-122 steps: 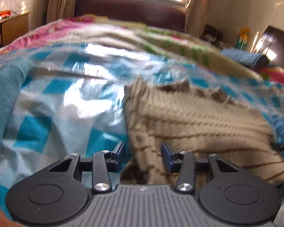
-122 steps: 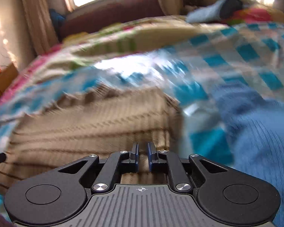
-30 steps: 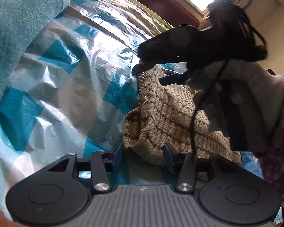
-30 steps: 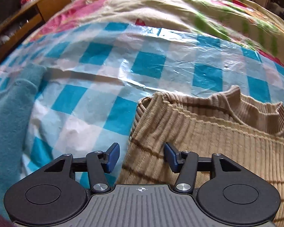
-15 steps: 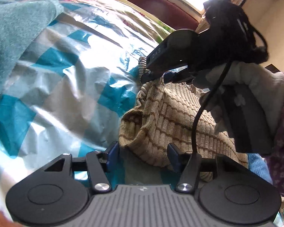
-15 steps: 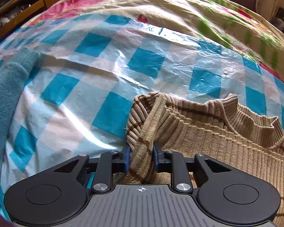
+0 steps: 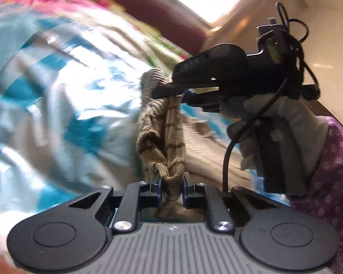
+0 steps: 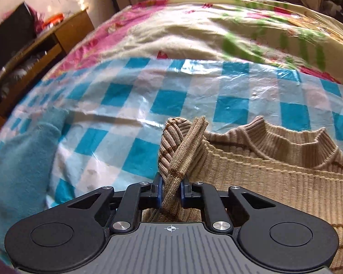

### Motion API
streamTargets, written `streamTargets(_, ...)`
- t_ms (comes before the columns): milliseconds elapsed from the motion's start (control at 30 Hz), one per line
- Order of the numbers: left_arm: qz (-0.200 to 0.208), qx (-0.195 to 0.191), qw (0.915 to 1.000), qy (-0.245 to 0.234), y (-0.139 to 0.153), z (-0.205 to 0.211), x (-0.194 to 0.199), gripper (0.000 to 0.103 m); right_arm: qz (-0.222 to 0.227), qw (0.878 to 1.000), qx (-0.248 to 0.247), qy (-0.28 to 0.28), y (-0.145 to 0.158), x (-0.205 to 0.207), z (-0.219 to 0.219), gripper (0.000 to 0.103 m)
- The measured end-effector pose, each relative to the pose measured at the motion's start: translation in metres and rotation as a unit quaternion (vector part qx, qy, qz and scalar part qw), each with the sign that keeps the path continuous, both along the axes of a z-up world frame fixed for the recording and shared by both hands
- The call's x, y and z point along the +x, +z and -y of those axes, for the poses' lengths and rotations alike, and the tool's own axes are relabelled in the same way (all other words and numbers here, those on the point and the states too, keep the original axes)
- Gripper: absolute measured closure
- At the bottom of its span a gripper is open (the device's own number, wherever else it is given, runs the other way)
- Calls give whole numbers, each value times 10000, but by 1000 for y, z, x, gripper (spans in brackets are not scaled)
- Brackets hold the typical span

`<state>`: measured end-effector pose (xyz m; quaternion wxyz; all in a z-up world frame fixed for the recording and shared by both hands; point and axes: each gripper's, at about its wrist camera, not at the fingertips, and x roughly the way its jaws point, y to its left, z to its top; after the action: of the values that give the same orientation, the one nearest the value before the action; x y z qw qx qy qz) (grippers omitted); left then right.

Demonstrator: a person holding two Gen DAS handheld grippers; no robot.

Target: Fold small clothes

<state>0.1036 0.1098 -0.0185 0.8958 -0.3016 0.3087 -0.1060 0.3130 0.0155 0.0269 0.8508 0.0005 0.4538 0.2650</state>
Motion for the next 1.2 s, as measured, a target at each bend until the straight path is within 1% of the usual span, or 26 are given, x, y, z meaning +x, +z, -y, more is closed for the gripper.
streamTargets(67, 132, -9, 9996, -244, 12, 15, 4, 83, 46, 9996, 245, -103, 14, -3, 26, 90)
streamTargets(200, 296, 42, 9965, -782, 27, 52, 11, 82, 111, 9964, 697, -466, 35, -8, 93, 90)
streamTargets(267, 366, 109, 9935, -1068, 32, 74, 18, 82, 124, 9934, 891, -705, 39, -8, 130, 90)
streamTargets(333, 387, 189, 9899, -1351, 35, 99, 23, 82, 128, 9903, 1011, -943, 35, -8, 164, 90)
streamTargets(433, 312, 397, 9831, -1758, 32, 137, 34, 82, -30, 9841, 1198, -1307, 16, -7, 208, 90)
streamTargets(533, 68, 592, 9749, -2145, 18, 173, 47, 82, -261, 9758, 1360, -1691, -13, -6, 247, 90)
streamTargets(600, -128, 706, 9699, -2328, 6, 194, 54, 82, -405, 9700, 1446, -1914, -32, -7, 268, 90)
streamTargets(667, -256, 847, 9662, -2420, -1, 210, 56, 82, -598, 9624, 1712, -2025, -47, -7, 286, 89)
streamTargets(733, -314, 903, 9648, -2450, -4, 217, 59, 82, -834, 9523, 2070, -2083, -57, -7, 300, 84)
streamTargets(800, -328, 984, 9636, -2464, 0, 223, 63, 82, -874, 9490, 2281, -1992, -61, -6, 306, 83)
streamTargets(867, -350, 1050, 9630, -2459, 2, 228, 67, 82, -892, 9482, 2372, -1917, -62, -5, 306, 76)
streamTargets(900, -361, 1060, 9630, -2451, 1, 226, 72, 82, -889, 9482, 2417, -1858, -62, -4, 305, 70)
streamTargets(933, -363, 1081, 9629, -2445, 3, 229, 71, 82, -895, 9497, 2422, -1770, -62, -3, 302, 61)
streamTargets(1000, -357, 1153, 9620, -2448, 5, 233, 68, 82, -901, 9562, 2282, -1597, -62, 1, 291, 54)
streamTargets(1067, -361, 1193, 9617, -2442, 7, 236, 70, 82, -780, 9639, 2035, -1530, -60, 1, 283, 55)
streamTargets(1100, -355, 1195, 9620, -2430, 9, 236, 71, 82, -719, 9665, 1942, -1514, -58, 1, 281, 62)
streamTargets(1133, -325, 1194, 9625, -2413, 13, 237, 71, 82, -700, 9667, 1941, -1514, -56, 1, 280, 79)
streamTargets(1167, -272, 1178, 9632, -2402, 17, 237, 69, 82, -690, 9638, 2073, -1526, -52, 0, 283, 82)
streamTargets(1200, -181, 1159, 9637, -2399, 23, 236, 62, 82, -631, 9608, 2225, -1526, -47, -1, 286, 82)
